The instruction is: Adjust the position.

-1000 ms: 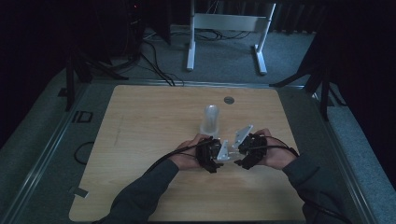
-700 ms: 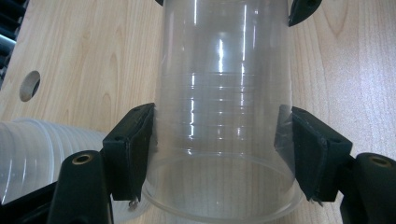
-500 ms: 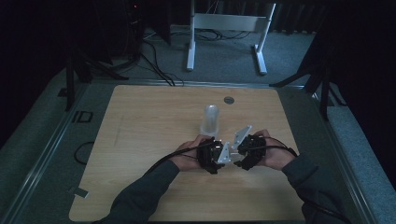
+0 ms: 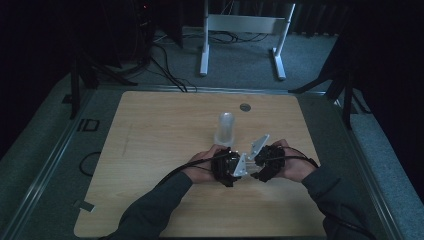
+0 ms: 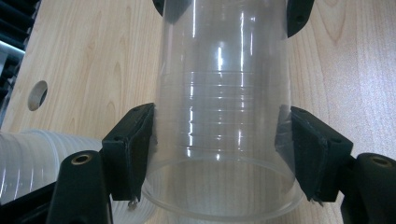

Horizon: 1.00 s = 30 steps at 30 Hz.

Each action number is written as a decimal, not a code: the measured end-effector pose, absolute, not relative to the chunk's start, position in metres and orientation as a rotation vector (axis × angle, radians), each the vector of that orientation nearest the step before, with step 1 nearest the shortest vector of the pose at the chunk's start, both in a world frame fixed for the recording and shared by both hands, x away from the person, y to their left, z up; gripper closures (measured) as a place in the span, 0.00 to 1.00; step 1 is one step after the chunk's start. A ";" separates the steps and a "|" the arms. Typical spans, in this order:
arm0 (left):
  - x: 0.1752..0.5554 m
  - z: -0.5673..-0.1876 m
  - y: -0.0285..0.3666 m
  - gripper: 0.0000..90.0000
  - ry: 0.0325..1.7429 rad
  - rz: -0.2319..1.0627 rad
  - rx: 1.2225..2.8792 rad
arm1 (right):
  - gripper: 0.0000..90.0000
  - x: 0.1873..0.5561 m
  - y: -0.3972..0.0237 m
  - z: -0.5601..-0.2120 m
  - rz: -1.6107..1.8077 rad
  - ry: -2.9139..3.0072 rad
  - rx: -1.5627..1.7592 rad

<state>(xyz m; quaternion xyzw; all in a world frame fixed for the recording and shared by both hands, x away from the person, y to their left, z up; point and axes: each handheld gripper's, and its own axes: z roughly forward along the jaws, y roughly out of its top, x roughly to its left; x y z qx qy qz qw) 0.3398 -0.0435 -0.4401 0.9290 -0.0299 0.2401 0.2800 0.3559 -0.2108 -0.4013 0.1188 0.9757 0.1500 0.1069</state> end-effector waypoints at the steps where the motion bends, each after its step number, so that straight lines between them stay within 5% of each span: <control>1: 0.340 -0.440 -0.044 0.33 -0.077 0.642 2.487 | 0.40 0.356 -0.211 -0.402 0.439 2.873 0.348; 30: 0.340 -0.437 -0.046 0.22 0.010 0.582 2.435 | 0.46 0.354 -0.218 -0.401 0.493 2.849 0.381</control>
